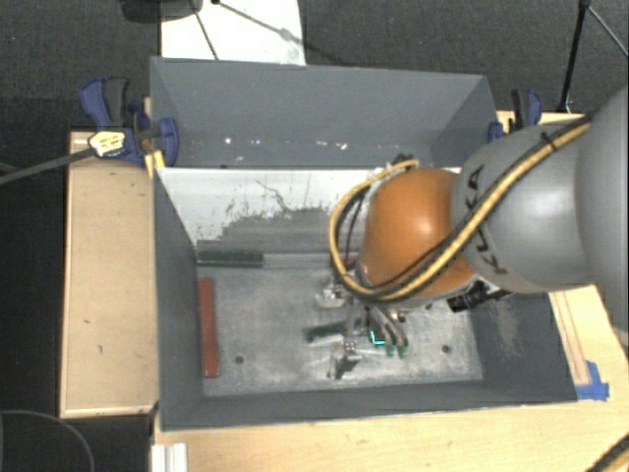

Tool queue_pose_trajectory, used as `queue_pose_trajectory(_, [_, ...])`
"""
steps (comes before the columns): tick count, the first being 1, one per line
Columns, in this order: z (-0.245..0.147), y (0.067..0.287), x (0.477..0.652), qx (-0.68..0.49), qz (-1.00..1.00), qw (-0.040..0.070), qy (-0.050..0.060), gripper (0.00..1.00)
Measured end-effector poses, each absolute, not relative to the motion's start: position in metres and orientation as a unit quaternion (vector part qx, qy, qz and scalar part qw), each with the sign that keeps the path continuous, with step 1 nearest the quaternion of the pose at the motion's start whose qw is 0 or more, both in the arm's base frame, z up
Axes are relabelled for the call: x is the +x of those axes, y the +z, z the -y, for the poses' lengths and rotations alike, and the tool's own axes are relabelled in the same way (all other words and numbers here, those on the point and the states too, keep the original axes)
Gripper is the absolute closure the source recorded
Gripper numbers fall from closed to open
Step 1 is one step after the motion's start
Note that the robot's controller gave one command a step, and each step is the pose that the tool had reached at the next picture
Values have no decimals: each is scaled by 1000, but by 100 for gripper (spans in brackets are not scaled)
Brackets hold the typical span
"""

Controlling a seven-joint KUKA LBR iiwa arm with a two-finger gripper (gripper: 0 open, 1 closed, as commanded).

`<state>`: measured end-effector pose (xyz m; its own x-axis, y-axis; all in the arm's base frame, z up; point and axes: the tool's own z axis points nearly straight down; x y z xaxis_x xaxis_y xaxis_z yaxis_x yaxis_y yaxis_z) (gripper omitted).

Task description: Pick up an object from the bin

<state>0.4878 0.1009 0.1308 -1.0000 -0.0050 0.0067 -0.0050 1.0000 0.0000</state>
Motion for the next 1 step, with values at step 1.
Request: queue_pose_trajectory(1, [-100, 135, 490, 0, 1000, -1, 0, 0])
